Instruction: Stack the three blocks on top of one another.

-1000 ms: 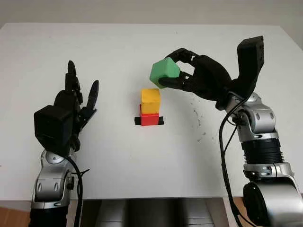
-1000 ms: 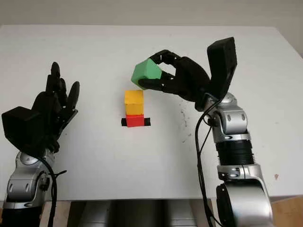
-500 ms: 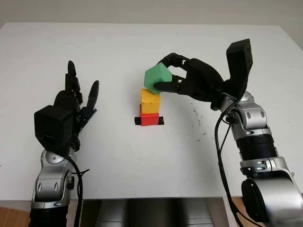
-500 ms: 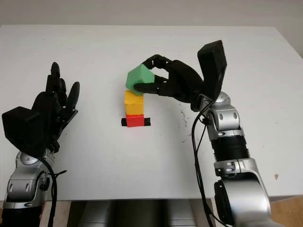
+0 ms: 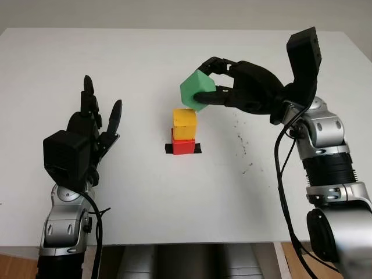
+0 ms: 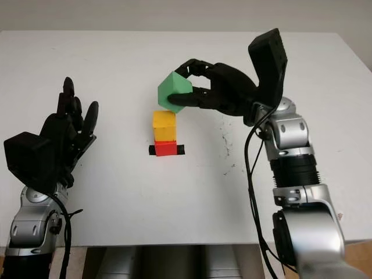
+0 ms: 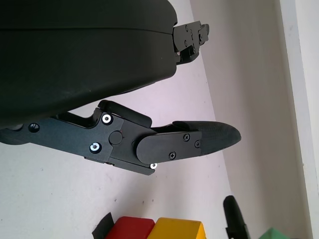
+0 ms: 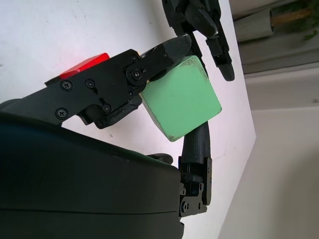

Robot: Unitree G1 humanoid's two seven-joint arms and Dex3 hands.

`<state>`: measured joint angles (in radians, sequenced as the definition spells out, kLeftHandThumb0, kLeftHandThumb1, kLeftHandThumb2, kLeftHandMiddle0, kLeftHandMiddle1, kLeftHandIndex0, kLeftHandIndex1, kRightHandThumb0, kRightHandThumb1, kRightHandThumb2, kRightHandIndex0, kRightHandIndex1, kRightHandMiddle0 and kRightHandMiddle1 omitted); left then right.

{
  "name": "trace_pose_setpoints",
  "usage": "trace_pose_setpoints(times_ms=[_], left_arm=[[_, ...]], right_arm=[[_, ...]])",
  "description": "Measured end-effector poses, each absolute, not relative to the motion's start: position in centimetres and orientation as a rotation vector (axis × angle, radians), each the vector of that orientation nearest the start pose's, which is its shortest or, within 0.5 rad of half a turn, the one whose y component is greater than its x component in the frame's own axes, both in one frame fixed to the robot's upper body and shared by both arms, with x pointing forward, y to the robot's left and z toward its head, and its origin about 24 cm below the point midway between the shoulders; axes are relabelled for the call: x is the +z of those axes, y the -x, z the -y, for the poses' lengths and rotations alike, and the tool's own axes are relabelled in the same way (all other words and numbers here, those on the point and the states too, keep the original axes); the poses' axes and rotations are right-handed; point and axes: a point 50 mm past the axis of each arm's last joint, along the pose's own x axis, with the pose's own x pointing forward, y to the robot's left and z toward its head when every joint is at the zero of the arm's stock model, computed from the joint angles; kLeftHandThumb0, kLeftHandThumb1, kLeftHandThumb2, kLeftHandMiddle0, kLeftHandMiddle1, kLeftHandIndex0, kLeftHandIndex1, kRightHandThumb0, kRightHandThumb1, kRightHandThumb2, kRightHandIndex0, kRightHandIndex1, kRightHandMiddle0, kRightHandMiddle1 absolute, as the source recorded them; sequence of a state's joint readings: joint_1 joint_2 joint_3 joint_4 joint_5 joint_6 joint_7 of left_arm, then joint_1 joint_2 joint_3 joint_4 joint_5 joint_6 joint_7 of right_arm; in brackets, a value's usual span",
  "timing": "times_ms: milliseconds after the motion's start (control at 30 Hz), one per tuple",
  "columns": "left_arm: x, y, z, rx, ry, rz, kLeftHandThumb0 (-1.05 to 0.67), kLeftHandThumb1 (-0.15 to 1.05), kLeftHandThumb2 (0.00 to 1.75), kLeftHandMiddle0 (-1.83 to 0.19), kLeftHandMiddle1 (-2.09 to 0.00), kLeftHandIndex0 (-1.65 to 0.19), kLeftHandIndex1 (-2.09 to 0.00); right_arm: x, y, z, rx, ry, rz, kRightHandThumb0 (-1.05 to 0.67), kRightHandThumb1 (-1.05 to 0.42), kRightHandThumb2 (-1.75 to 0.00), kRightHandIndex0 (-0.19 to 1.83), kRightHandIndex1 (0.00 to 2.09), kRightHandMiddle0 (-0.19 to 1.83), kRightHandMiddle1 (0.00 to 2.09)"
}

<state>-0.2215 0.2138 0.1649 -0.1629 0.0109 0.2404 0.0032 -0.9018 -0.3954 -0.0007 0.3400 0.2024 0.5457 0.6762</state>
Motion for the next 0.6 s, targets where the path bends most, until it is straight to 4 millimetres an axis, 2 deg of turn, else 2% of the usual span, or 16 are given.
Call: trace_pose_setpoints(times_ms=[433,600], left_arm=[[12.5,-28.7,-20.6,0.137,-0.183,0.155,-0.66,1.05,0.50,0.19,0.00,0.19,0.00],[12.5,-28.7,-20.4,0.130,-0.182,0.156,-0.67,1.05,0.51,0.19,0.00,0.19,0.00]], right_arm=[[23.7,-37.2,13.9,0.738,0.329,-0.026,-0.42,-1.05,-0.06,0.31,0.08,0.22,1.83],[23.5,-37.2,13.4,0.754,0.382,-0.040,-0.41,-1.05,-0.07,0.31,0.08,0.23,1.80]])
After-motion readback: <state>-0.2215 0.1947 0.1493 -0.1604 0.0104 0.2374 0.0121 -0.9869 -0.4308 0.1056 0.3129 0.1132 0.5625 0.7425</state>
